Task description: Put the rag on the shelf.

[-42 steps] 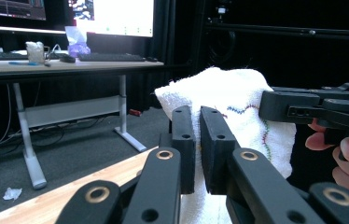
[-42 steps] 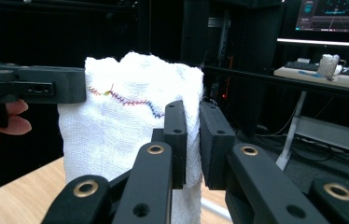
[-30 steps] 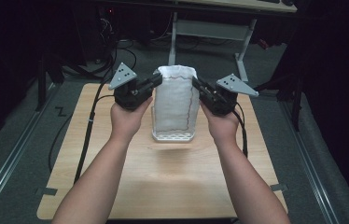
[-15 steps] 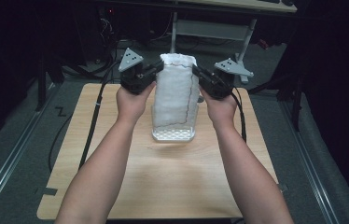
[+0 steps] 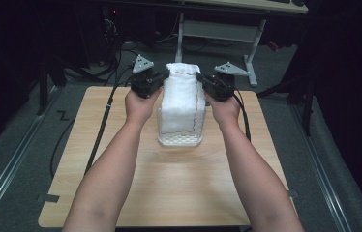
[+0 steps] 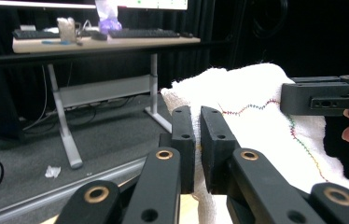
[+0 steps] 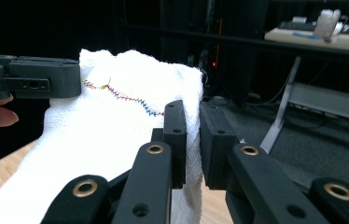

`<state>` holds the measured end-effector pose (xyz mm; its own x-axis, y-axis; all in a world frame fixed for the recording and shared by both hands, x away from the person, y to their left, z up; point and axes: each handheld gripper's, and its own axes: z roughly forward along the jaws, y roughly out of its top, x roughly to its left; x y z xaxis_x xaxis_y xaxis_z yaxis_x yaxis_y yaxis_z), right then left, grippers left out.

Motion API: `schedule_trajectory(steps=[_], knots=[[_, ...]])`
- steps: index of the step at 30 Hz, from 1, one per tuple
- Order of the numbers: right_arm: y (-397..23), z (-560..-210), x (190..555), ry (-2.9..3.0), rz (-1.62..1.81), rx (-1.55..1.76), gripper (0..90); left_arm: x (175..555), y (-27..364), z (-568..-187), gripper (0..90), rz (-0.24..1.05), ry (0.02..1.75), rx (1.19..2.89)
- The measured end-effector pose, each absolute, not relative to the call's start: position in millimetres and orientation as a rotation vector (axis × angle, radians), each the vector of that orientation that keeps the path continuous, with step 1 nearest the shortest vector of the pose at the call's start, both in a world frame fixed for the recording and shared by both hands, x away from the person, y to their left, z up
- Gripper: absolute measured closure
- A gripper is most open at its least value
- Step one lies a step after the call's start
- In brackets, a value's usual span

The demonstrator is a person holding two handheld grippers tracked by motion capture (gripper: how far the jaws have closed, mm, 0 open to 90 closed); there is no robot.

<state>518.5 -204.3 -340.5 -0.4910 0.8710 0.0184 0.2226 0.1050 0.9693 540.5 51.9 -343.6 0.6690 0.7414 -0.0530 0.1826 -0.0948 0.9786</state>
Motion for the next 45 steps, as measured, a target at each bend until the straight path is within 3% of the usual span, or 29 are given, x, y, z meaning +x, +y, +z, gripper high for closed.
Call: schedule_trajectory(steps=[22,28,45], knots=[[-200.2,-363.6,535.9,1.91,1.37,1.183,76.0,548.1,59.6,-380.2,83.9,0.469,0.882,1.722],[-201.5,-361.3,534.3,1.908,1.361,1.172,73.1,546.2,58.3,-380.9,72.3,0.459,0.886,1.686],[-198.7,-357.0,526.9,1.913,1.342,1.137,71.1,539.0,62.4,-374.1,69.3,0.456,0.89,1.671]])
